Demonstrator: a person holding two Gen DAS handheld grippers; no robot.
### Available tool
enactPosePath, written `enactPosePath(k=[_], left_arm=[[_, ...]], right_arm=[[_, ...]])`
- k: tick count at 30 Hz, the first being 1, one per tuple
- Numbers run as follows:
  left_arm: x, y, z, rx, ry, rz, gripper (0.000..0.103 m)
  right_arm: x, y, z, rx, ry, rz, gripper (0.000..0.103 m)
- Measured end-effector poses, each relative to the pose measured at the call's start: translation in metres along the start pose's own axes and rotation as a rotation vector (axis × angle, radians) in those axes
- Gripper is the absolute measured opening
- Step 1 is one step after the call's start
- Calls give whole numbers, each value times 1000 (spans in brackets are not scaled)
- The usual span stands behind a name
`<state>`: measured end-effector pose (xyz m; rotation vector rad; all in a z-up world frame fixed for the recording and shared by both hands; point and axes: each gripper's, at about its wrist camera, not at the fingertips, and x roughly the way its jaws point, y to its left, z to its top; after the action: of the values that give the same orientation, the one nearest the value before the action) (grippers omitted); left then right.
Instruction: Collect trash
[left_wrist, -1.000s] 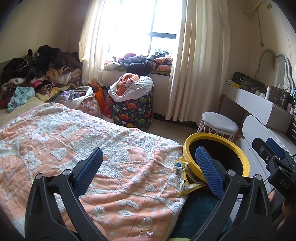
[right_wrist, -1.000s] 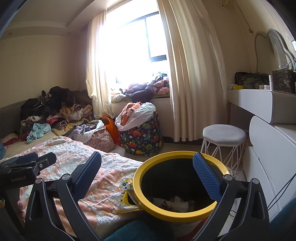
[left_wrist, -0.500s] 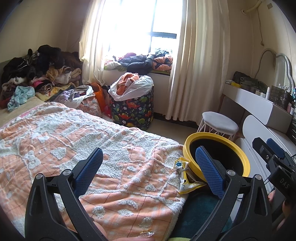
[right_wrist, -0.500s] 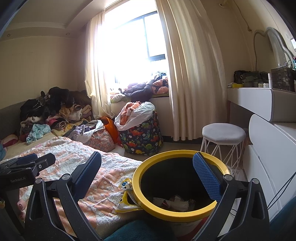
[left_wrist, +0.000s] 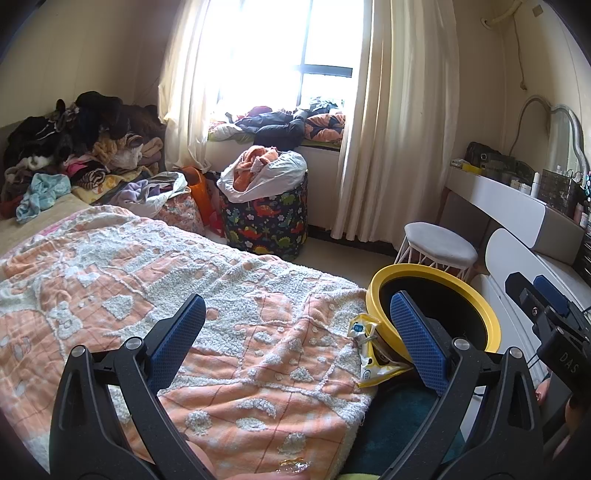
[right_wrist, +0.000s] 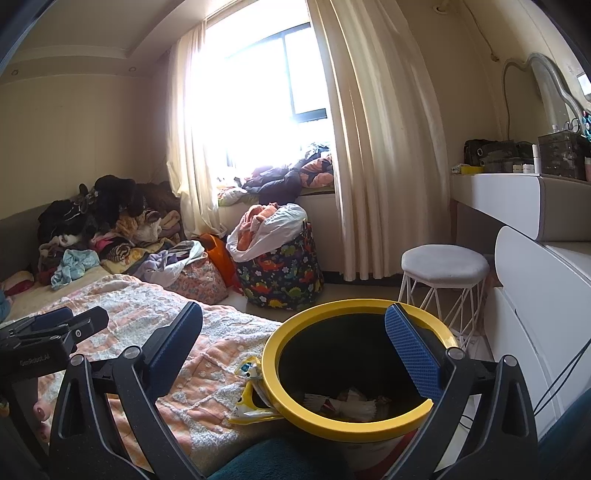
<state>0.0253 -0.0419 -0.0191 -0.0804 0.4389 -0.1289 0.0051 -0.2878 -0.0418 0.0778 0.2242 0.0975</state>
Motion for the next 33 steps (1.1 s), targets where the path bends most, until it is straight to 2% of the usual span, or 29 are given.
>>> enactPosePath(k=[12, 16, 19, 21, 24, 27, 29, 30, 31, 33], left_arm=[[0, -1, -1, 4, 1, 6, 92], [3, 3, -1, -10, 22, 35, 92], [1, 22, 0, -53, 33, 66, 92], [-3, 44, -1, -93, 49, 110, 92], [-17, 99, -8, -181, 81, 235, 92], [-45, 175, -27, -257, 95, 480, 92], [-64, 224, -45, -321, 140, 643, 92], [-74, 245, -54, -358, 160, 700, 92], [-87, 273, -70, -396, 188, 795, 92], [-98, 307, -92, -436, 259, 925, 92]], right_arm=[[0, -2, -2, 1, 2, -1, 96], [1, 2, 0, -1, 3, 5, 96], [6, 16, 8, -15, 5, 51, 96], [16, 37, 14, -20, 34, 136, 96], [38, 93, 18, -53, 108, 303, 97], [64, 181, 8, -112, 249, 527, 97], [77, 257, -13, -196, 357, 673, 97], [83, 299, -29, -259, 426, 744, 97], [86, 330, -42, -314, 479, 786, 97], [93, 406, -87, -463, 610, 878, 96]])
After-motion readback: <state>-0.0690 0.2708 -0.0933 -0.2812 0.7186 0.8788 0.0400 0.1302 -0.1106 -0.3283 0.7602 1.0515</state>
